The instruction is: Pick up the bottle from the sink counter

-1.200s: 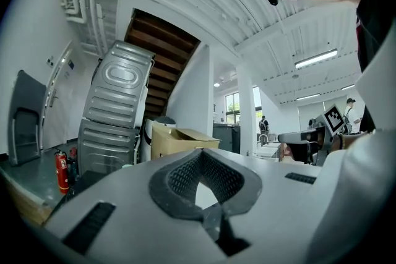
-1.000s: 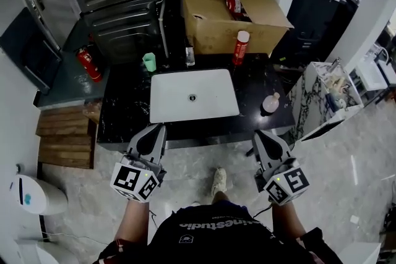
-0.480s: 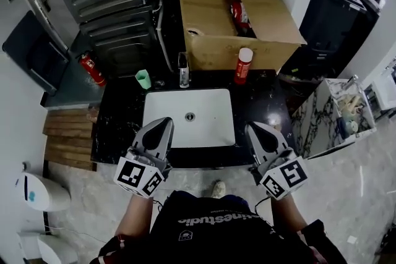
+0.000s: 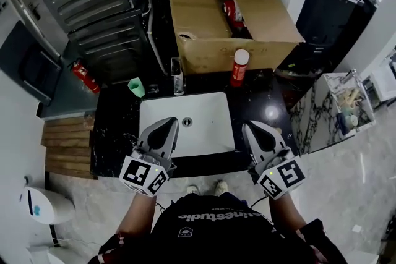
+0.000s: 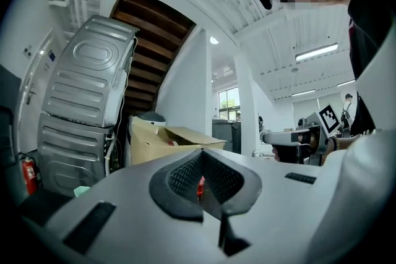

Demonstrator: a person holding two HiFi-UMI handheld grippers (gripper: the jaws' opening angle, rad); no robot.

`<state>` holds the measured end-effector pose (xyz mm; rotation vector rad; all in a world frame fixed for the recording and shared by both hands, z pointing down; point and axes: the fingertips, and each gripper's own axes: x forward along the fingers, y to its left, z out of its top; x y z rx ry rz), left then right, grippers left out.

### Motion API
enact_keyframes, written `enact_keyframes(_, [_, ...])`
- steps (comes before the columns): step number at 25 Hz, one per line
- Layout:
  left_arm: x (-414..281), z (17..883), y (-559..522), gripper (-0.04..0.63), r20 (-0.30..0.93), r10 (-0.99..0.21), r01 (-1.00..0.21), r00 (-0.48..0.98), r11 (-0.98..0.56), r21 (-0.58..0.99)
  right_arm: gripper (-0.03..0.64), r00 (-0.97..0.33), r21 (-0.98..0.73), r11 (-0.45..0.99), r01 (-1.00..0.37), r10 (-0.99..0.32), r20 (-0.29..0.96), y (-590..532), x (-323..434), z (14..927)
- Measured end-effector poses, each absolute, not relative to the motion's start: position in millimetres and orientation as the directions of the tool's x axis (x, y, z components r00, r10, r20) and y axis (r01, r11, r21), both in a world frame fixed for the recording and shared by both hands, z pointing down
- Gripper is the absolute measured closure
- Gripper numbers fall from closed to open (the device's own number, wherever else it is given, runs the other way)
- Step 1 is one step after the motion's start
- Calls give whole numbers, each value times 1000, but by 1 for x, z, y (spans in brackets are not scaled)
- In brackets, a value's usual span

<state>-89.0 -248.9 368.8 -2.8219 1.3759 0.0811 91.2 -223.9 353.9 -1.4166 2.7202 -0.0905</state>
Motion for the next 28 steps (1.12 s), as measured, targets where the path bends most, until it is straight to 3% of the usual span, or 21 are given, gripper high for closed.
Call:
enact_keyframes(7, [-39,388,-273,581,-37,-687,-685,726,-726,51,570,-438,-69,437,-897,-899,-2,-226,145,385])
enact_keyframes(11, [5,413,-272,581,1,-598,-596,802,-800,73,455,-323,-24,322,-946,-941,101,-224,192,434])
enact_keyframes(17, [57,434,-270,581,57,-493,-496,868,-863,100,398,-146,-27,144,-989,-960,240,-231,261,509])
enact_keyframes(28, [56,448,-294,581,127,-523,-536,843,-837,108,393,-103,-23,102,-994,-911,400,-269,287,597])
